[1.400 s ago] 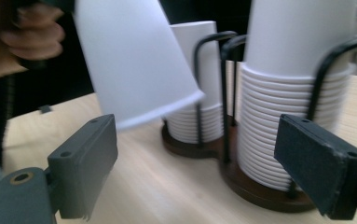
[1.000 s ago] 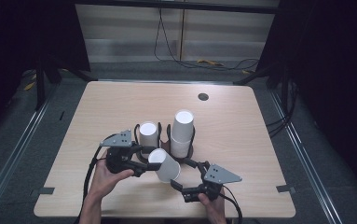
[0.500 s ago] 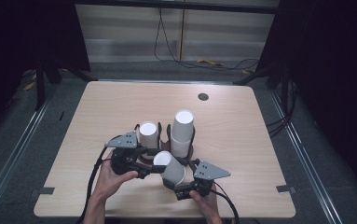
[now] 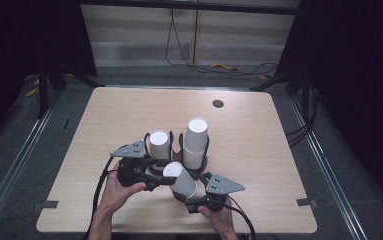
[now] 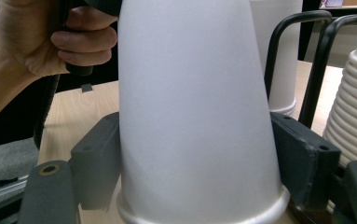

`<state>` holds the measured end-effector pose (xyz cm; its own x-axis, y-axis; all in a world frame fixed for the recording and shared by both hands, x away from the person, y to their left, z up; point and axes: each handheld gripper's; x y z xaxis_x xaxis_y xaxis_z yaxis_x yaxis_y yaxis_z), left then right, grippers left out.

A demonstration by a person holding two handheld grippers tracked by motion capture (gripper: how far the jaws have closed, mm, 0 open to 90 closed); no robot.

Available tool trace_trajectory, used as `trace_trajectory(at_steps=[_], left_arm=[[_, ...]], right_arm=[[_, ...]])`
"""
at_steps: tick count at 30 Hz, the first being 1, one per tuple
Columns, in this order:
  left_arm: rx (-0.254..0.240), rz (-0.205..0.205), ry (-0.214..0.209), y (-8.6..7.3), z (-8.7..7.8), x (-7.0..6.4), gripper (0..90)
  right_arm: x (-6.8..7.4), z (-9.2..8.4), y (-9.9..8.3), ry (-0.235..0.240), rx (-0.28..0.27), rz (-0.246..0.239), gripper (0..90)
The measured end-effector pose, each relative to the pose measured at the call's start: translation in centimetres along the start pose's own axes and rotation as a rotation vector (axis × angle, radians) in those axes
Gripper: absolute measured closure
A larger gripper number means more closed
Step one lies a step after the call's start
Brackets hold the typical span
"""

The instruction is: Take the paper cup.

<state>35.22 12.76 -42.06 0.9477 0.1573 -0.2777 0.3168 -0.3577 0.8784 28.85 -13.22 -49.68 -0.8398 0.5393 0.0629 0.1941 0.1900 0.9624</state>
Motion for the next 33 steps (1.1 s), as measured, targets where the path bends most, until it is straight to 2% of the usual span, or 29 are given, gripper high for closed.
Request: trace_trajectory(at_steps=[3,6,8,10,13,15,18,20,21,22,23,24,26,29,33], left_arm=[[-0.002,-0.002,-0.006,-0.2,0.1,0.1,36.2],[-0.025,-0.002,-0.007,-0.5,0.3,0.2,35.4],[-0.020,0.002,-0.008,-0.5,0.4,0.3,32.5],[-0.010,0.000,0.010,-0.6,0.5,0.3,28.3],[-0.020,0.014,-0.004,-0.7,0.6,0.3,24.6],[-0.018,0.021,0.001,-0.7,0.6,0.2,22.7],[-0.013,0.039,0.037,-1.0,0.5,0.3,22.0],[-0.022,0.030,0.043,-1.2,0.3,0.4,21.6],[-0.027,0.031,0.067,-1.2,0.2,0.4,22.6],[-0.027,0.031,0.067,-1.2,0.2,0.4,23.0],[-0.023,0.038,0.090,-1.2,0.0,0.5,22.2],[-0.034,0.034,0.073,-1.4,-0.2,0.4,22.1],[-0.046,0.032,0.077,-1.5,-0.5,0.4,22.2],[-0.037,0.035,0.088,-1.6,-0.7,0.4,20.9],[-0.036,0.028,0.096,-2.1,-0.7,0.4,19.0]], right_arm=[[-0.1,-0.1,0.0,0.007,0.015,-0.001,24.3],[-0.1,-0.2,0.1,0.003,0.025,0.007,24.5],[-0.1,-0.3,0.1,0.005,0.028,0.010,24.5],[-0.2,-0.4,0.2,0.001,0.034,0.011,24.6],[-0.3,-0.6,0.2,-0.005,0.054,0.017,24.5],[-0.5,-0.7,0.3,-0.003,0.062,0.019,24.6],[-0.5,-0.8,0.3,0.001,0.078,0.027,24.7],[-0.6,-0.9,0.4,0.000,0.089,0.030,24.7],[-0.6,-0.9,0.4,0.000,0.094,0.029,24.8],[-0.6,-0.9,0.4,0.000,0.094,0.029,24.8],[-0.7,-0.9,0.3,-0.002,0.102,0.038,24.8],[-0.7,-0.9,0.3,-0.003,0.104,0.038,24.8],[-0.8,-0.9,0.4,-0.008,0.112,0.037,24.8],[-0.8,-0.9,0.4,-0.004,0.120,0.045,25.0],[-0.9,-0.8,0.5,0.008,0.158,0.034,25.4]])
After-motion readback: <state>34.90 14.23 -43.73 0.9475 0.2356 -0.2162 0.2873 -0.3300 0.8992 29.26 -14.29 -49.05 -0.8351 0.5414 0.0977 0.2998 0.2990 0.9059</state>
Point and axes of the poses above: each handheld gripper's, and its own axes: z roughly forward along the jaws, y roughly out of its top, x roughly to its left, and after that the axes turned 5 degrees about x, right-handed
